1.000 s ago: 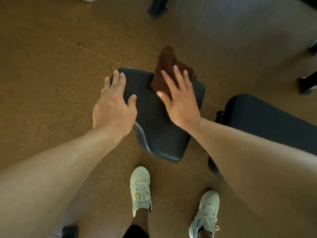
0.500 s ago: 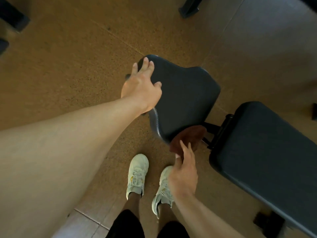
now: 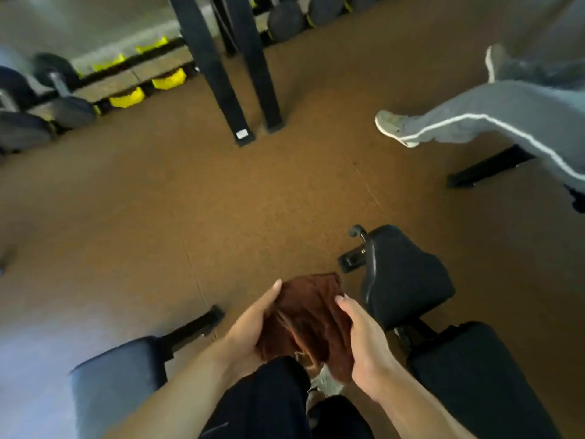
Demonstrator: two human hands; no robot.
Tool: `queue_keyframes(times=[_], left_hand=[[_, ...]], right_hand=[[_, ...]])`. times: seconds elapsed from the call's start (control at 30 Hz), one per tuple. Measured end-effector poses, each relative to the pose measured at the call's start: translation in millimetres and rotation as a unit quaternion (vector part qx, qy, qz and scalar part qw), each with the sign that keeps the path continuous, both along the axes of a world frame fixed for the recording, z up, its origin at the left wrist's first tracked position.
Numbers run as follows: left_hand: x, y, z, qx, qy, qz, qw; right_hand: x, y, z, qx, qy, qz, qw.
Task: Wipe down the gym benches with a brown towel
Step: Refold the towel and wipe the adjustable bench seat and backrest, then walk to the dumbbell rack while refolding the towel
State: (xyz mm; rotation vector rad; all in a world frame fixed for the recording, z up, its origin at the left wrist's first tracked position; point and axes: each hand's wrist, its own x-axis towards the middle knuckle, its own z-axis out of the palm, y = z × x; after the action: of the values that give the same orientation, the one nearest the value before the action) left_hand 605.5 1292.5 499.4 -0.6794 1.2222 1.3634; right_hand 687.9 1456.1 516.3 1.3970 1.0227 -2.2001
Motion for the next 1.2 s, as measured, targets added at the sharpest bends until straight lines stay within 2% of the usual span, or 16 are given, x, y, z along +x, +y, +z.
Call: queue_keyframes(times=[0.07, 0.13, 0.17, 0.23, 0.3, 0.4, 0.53, 0.8, 0.87, 0.93, 1.1, 1.17, 1.2], left_hand=[[-6, -27, 26, 0.024, 0.024, 0.084, 0.996], [-14, -45, 48, 0.021, 0.077, 0.148, 0.986], [-18, -54, 57, 0.008, 0.105, 0.174, 0.979], [-28, -70, 71, -0.024, 0.153, 0.205, 0.966], [-42, -85, 82, -0.051, 0.207, 0.210, 0.954], [-64, -119, 99, -0.051, 0.241, 0.252, 0.936], [-89, -172, 114, -0.018, 0.256, 0.294, 0.921], [-126, -237, 113, -0.025, 0.228, 0.406, 0.885], [-143, -247, 109, -0.058, 0.233, 0.423, 0.874], [-165, -256, 107, -0.093, 0.235, 0.443, 0.860], [-232, -280, 109, -0.279, 0.209, 0.480, 0.805], [-254, -294, 114, -0.349, 0.201, 0.489, 0.773], [-262, -303, 116, -0.371, 0.201, 0.503, 0.754]], right_hand=[[-22, -11, 31, 0.006, 0.020, 0.061, 0.998], [-47, -24, 48, 0.084, 0.042, 0.139, 0.986], [-61, -32, 53, 0.149, 0.060, 0.187, 0.969], [-89, -50, 62, 0.288, 0.107, 0.285, 0.908], [-115, -67, 66, 0.345, 0.159, 0.352, 0.855], [-148, -115, 79, 0.287, 0.224, 0.472, 0.803], [-180, -185, 85, 0.263, 0.262, 0.513, 0.774], [-262, -258, 85, 0.188, 0.220, 0.547, 0.786], [-288, -272, 83, 0.166, 0.195, 0.543, 0.800], [-319, -285, 75, 0.175, 0.175, 0.556, 0.793], [-419, -312, 70, 0.231, 0.214, 0.634, 0.706], [-464, -321, 71, 0.243, 0.232, 0.633, 0.697], [-485, -326, 73, 0.242, 0.232, 0.626, 0.704]])
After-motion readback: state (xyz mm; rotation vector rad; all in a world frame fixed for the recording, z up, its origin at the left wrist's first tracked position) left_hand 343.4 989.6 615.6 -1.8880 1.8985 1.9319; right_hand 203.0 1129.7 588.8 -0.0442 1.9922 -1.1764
